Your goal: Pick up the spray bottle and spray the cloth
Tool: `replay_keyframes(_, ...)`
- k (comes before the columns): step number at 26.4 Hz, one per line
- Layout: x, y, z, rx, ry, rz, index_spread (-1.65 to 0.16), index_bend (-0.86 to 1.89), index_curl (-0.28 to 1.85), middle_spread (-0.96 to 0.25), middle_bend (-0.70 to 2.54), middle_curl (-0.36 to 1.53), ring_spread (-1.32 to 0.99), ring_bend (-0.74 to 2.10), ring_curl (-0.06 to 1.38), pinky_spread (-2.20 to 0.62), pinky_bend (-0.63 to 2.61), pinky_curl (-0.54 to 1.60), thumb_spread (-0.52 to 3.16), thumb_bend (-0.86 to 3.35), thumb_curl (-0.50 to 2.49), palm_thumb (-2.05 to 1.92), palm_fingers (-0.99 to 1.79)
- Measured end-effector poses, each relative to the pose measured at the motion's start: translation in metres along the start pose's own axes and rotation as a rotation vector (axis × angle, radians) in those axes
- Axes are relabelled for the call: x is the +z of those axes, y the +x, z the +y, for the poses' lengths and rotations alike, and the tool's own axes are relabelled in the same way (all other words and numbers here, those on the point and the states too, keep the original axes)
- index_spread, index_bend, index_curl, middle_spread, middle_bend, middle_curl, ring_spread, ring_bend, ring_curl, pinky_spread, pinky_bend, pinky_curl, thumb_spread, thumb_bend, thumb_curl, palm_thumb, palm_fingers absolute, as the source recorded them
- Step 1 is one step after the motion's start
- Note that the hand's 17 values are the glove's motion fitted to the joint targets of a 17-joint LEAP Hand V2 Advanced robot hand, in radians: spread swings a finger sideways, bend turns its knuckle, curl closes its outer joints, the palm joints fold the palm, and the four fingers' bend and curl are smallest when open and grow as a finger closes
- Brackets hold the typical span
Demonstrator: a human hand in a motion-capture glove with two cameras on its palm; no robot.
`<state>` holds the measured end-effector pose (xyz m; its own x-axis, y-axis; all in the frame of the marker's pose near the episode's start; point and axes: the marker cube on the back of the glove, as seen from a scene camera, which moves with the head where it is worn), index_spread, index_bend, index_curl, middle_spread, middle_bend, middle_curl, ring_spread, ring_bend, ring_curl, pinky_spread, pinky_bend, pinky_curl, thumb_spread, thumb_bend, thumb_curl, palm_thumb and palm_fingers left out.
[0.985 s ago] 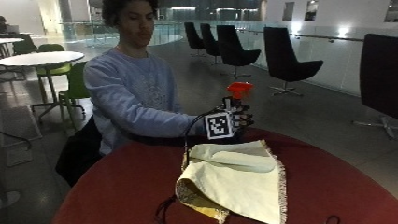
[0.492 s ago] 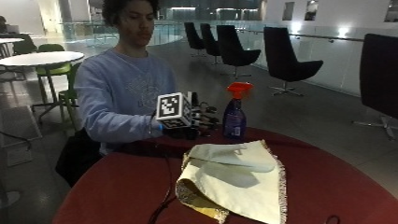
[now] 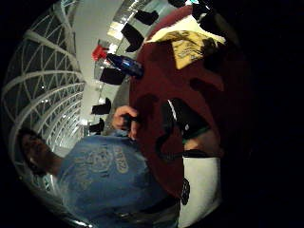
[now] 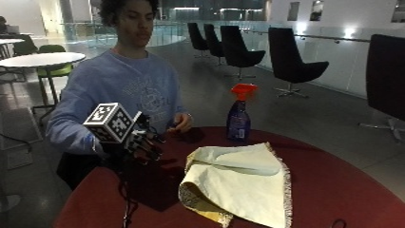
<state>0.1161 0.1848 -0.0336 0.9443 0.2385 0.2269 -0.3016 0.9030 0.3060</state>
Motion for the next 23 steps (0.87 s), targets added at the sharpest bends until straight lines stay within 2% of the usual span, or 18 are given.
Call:
replay_keyframes(9, -0.008, 0.024, 0.024, 0.039, 0.014, 0.008, -0.34, 0.17, 0.31, -0.01, 0.24, 0.42, 0.06, 0.27, 0.32, 0.24, 0.19, 0.31, 1.08, -0.02, 0.42, 0.73, 0.61)
replay_keyframes(23, -0.004, 0.017, 0.017, 0.02, 0.051, 0.012, -0.32, 0.16, 0.33, -0.01, 0.27, 0.42, 0.06, 0.26, 0.32, 0.24, 0.15, 0.28, 1.12, -0.01, 0.42, 0.76, 0.66)
